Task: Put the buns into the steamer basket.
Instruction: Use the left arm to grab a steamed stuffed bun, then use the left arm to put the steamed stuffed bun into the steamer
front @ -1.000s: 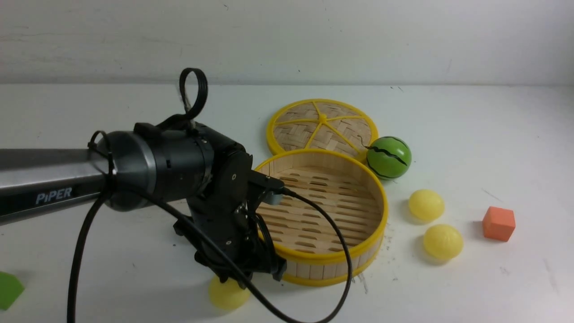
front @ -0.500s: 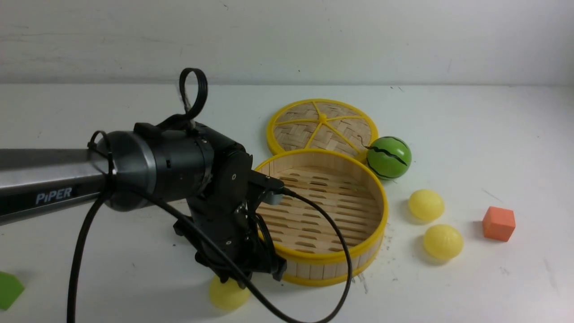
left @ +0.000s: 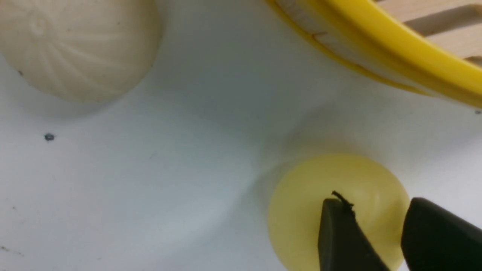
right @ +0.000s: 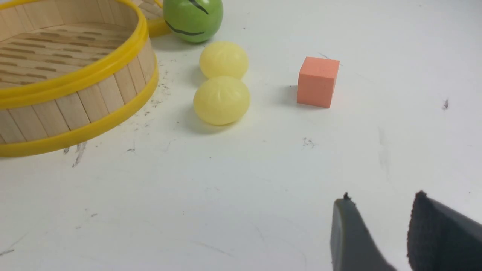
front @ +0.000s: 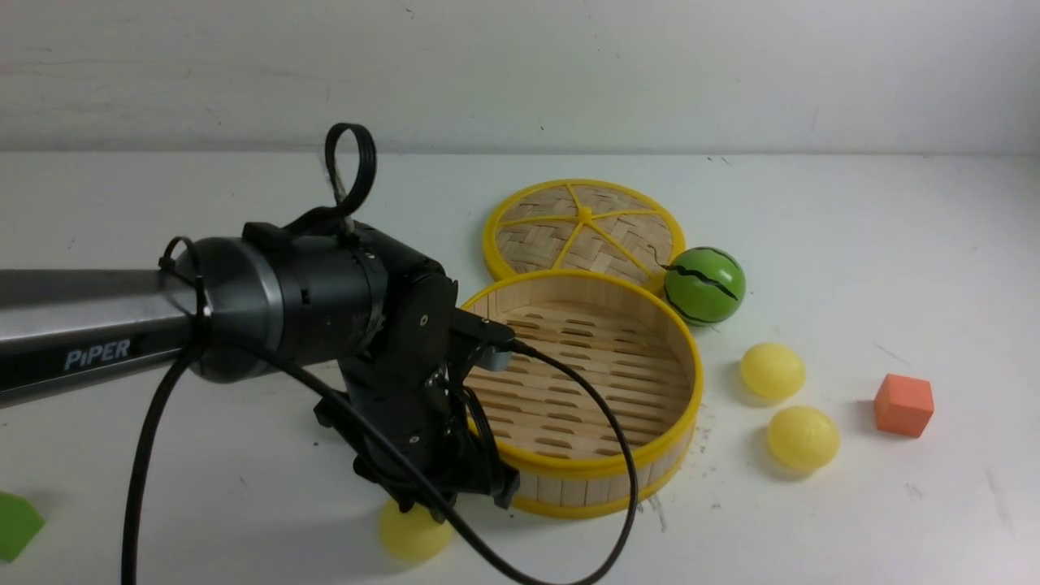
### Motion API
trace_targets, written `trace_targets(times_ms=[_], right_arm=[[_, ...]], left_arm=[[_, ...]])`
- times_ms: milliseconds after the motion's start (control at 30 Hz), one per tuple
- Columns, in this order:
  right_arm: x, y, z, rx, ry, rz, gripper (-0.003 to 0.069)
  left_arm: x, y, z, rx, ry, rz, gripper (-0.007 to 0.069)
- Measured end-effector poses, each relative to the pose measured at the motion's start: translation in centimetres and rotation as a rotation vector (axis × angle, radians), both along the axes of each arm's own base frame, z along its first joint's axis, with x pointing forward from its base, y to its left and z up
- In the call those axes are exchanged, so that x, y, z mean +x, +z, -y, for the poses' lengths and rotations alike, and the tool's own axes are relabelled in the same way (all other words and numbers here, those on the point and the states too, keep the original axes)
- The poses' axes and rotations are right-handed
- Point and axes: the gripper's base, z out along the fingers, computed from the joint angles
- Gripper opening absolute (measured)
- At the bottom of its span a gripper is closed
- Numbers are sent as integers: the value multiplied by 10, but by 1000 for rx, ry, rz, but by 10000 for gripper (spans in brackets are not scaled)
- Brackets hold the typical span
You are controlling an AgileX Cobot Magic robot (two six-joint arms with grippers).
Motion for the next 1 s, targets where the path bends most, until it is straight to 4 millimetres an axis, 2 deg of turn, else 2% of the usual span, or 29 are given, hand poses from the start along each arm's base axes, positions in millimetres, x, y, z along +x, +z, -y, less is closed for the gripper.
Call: trace_targets(times_ms=[333, 633, 900, 1000], right_arm=[[0, 0, 0, 0, 0, 0, 239], [0, 0, 0, 0, 0, 0, 239], [0, 0, 0, 0, 0, 0, 239], [0, 0, 0, 0, 0, 0, 239]], left_arm=[[0, 0, 0, 0, 0, 0, 224], [0, 0, -1, 8, -6, 6, -14], [0, 1, -2, 20, -11, 6, -13], [-2, 8, -4, 21, -7, 5, -13]])
